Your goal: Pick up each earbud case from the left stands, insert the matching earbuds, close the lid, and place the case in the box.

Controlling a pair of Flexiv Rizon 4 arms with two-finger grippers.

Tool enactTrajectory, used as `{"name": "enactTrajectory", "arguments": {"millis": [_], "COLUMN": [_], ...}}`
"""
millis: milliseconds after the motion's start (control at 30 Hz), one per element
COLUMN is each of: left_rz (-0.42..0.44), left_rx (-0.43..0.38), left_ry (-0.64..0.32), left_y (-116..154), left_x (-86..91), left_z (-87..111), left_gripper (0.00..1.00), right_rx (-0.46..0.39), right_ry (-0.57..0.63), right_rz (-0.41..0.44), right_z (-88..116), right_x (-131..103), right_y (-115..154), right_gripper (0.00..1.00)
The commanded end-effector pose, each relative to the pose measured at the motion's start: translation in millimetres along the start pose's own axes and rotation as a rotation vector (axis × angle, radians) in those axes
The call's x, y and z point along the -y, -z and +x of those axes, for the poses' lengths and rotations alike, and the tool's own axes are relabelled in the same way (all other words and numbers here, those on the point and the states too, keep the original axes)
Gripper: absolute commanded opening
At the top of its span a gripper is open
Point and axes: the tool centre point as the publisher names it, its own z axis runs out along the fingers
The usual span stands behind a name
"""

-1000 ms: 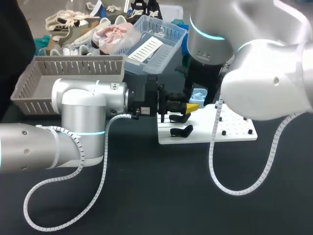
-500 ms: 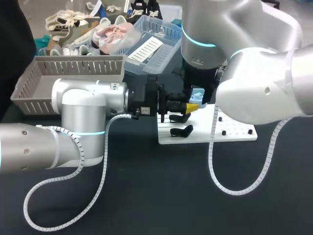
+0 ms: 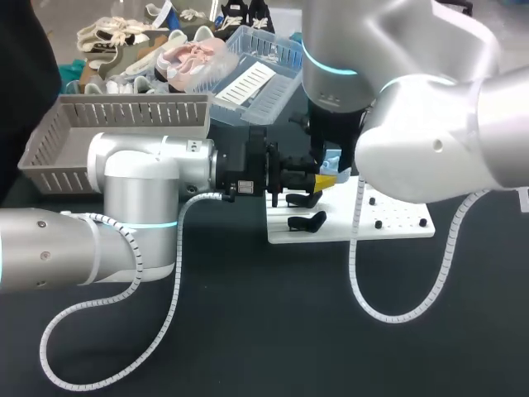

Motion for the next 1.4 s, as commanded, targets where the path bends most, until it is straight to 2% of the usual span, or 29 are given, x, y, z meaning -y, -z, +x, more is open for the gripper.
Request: {"name": "enactTrajectory", "arguments": {"millis": [33, 233, 400, 533, 667, 767, 867, 900, 1167, 1400], "left_rz": [-0.001, -0.001, -0.001, -0.001, -0.001, -0.001, -0.001, -0.001, -0.001, -0.001], "left_rx": [0.002, 0.002, 0.002, 0.002, 0.002, 0.002, 0.002, 0.002, 0.002, 0.002], "left_ry": [-0.001, -0.001, -0.001, -0.001, -0.001, -0.001, -0.001, -0.001, -0.001, -0.001], "left_y": [0, 0, 0, 0, 0, 0, 0, 0, 0, 0], "left_x": [-0.1, -0.1, -0.1, -0.1, -0.1, -0.1, -0.1, -0.1, -0.1, -0.1], "left_z": [0.6, 0.6, 0.6, 0.6, 0.6, 0.6, 0.6, 0.6, 0.6, 0.6], "left_gripper": [0.0, 0.0, 0.0, 0.0, 0.0, 0.0, 0.0, 0.0, 0.0, 0.0], "right_rx": [-0.007, -0.01, -0.014, -0.016, -0.019, -0.021, -0.023, -0.024, -0.026, -0.031], "right_ry": [0.0, -0.003, -0.005, -0.004, -0.005, -0.005, -0.005, -0.005, -0.003, -0.007], "right_rz": [0.007, 0.019, 0.025, 0.032, 0.037, 0.04, 0.041, 0.041, 0.041, 0.025], "right_z": [-3, -3, -3, -3, -4, -4, -4, -4, -2, 2], "right_x": [-3, -2, -1, -1, -1, -1, -1, -1, 1, 2], "right_y": [-1, -2, -3, -4, -5, -6, -7, -7, -5, 12], "right_gripper": [0.25, 0.29, 0.26, 0.19, 0.22, 0.2, 0.15, 0.0, 0.0, 0.0]}}
